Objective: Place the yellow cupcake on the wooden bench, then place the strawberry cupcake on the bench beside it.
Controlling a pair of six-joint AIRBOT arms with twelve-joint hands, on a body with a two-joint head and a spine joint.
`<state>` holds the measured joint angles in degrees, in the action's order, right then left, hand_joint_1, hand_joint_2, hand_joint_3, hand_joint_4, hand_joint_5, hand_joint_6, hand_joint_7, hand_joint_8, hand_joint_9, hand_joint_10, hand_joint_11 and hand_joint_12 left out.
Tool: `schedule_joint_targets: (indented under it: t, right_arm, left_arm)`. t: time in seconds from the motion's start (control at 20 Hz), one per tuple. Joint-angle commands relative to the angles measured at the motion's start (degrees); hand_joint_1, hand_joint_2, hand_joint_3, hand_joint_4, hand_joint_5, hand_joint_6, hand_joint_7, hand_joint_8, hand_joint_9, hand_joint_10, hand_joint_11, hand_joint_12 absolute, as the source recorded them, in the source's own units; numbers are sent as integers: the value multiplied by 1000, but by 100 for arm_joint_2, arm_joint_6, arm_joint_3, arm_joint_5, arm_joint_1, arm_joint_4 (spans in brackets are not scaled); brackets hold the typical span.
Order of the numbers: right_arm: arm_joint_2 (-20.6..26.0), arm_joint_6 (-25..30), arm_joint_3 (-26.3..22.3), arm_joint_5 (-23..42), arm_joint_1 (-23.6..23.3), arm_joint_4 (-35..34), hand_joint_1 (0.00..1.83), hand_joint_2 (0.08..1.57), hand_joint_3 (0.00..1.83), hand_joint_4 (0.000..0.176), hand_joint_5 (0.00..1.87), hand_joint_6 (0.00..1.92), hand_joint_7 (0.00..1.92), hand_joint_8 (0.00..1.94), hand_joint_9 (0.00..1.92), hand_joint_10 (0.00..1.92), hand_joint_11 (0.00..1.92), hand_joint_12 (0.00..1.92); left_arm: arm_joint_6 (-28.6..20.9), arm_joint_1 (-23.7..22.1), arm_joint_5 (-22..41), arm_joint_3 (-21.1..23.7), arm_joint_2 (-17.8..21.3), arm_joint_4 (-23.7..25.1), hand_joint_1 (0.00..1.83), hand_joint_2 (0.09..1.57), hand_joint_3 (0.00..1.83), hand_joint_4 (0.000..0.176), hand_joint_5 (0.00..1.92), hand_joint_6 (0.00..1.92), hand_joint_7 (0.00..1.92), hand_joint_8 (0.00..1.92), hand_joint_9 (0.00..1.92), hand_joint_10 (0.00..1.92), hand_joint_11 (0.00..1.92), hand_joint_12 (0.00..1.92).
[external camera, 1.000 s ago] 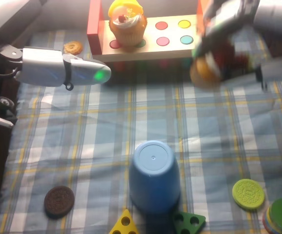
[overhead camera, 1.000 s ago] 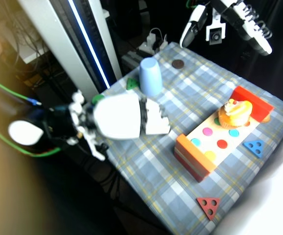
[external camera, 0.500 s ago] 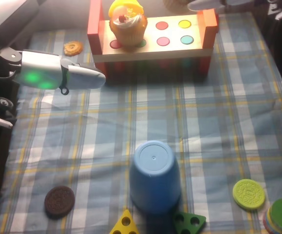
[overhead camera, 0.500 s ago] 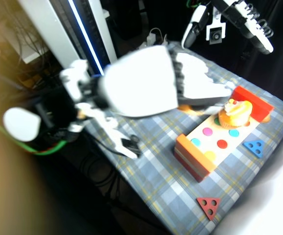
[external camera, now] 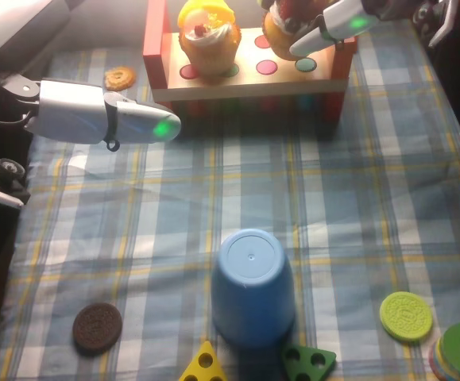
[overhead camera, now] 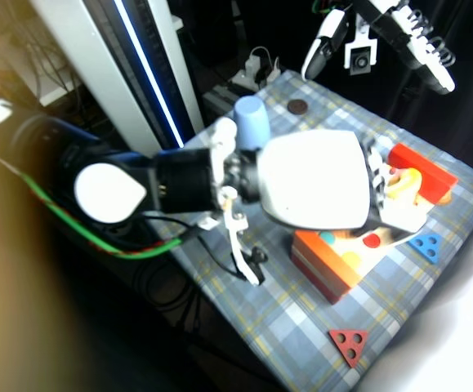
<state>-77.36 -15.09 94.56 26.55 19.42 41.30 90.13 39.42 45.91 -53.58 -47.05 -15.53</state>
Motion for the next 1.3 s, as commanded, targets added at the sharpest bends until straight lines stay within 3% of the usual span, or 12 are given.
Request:
schedule_joint_targets:
  t: [0.0, 0.1, 0.15, 0.25, 0.35, 0.4, 0.5, 0.6, 0.65, 0.75, 1.0, 1.25]
  right_arm:
    - [-40, 3, 24, 394, -106, -143, 1297, 971, 5, 0, 1361, 191, 1405, 376, 1133, 815, 807, 1456]
    - [-135, 3, 60, 280, -106, -7, 1287, 987, 0, 0, 1369, 181, 1304, 556, 1109, 664, 713, 1387]
    - [-157, 3, 68, 253, -106, 19, 1277, 1006, 4, 0, 1389, 141, 1182, 765, 996, 801, 620, 1516]
    - [-210, 3, 76, 222, -103, 46, 1264, 1038, 0, 0, 1317, 298, 1067, 940, 826, 1002, 403, 1648]
    - [-255, 18, 75, 215, -91, 90, 1247, 1055, 2, 20, 1168, 635, 1072, 885, 853, 921, 370, 1599]
    - [-267, 23, 75, 214, -77, 108, 1259, 1054, 0, 0, 1172, 555, 1090, 940, 900, 1001, 449, 1667]
    - [-274, 34, 72, 214, -54, 143, 1264, 1043, 3, 0, 1094, 691, 1198, 744, 952, 758, 299, 1510]
    - [-274, 50, 66, 214, -36, 190, 1245, 1081, 5, 0, 964, 884, 1134, 849, 875, 525, 145, 1472]
    - [-274, 50, 62, 214, -36, 194, 1148, 996, 0, 0, 842, 373, 919, 476, 725, 484, 30, 1509]
    - [-274, 50, 62, 214, -35, 199, 1075, 956, 0, 14, 786, 37, 859, 130, 562, 484, 0, 1417]
    - [-271, 50, 61, 210, -35, 230, 841, 956, 1, 101, 419, 0, 486, 0, 326, 576, 0, 1423]
    - [-254, 50, -13, 277, -48, 191, 644, 947, 0, 112, 224, 0, 248, 0, 314, 51, 0, 1063]
  left_arm:
    - [-41, -82, 713, -25, -28, 56, 960, 695, 0, 176, 0, 0, 0, 0, 0, 0, 0, 0]
    - [-42, -93, 711, -30, -31, 55, 957, 696, 0, 176, 0, 0, 0, 0, 0, 0, 0, 0]
    - [-43, -99, 708, -32, -36, 55, 944, 691, 0, 176, 0, 0, 0, 0, 0, 0, 0, 0]
    - [-52, -112, 694, -37, -45, 56, 940, 686, 0, 176, 0, 0, 0, 0, 0, 0, 0, 0]
    - [-63, -113, 692, -41, -45, 56, 947, 684, 0, 176, 0, 0, 0, 0, 0, 0, 0, 0]
    - [-77, -116, 692, -45, -45, 56, 960, 688, 0, 176, 0, 0, 0, 0, 0, 0, 0, 0]
    - [-86, -119, 692, -48, -46, 59, 938, 692, 0, 176, 0, 0, 0, 0, 0, 0, 0, 0]
    - [-87, -119, 690, -51, -46, 60, 944, 703, 3, 176, 0, 0, 0, 0, 0, 0, 0, 0]
    - [-87, -119, 694, -53, -49, 60, 952, 707, 5, 176, 0, 0, 0, 0, 0, 0, 0, 0]
    - [-87, -119, 694, -52, -50, 63, 973, 700, 1, 176, 0, 0, 0, 0, 0, 0, 0, 0]
    - [-87, -132, 664, -55, -54, 99, 966, 685, 0, 176, 0, 0, 0, 0, 0, 0, 0, 0]
    - [-107, -127, 712, -55, -53, 86, 963, 677, 0, 176, 0, 0, 0, 0, 0, 0, 0, 0]
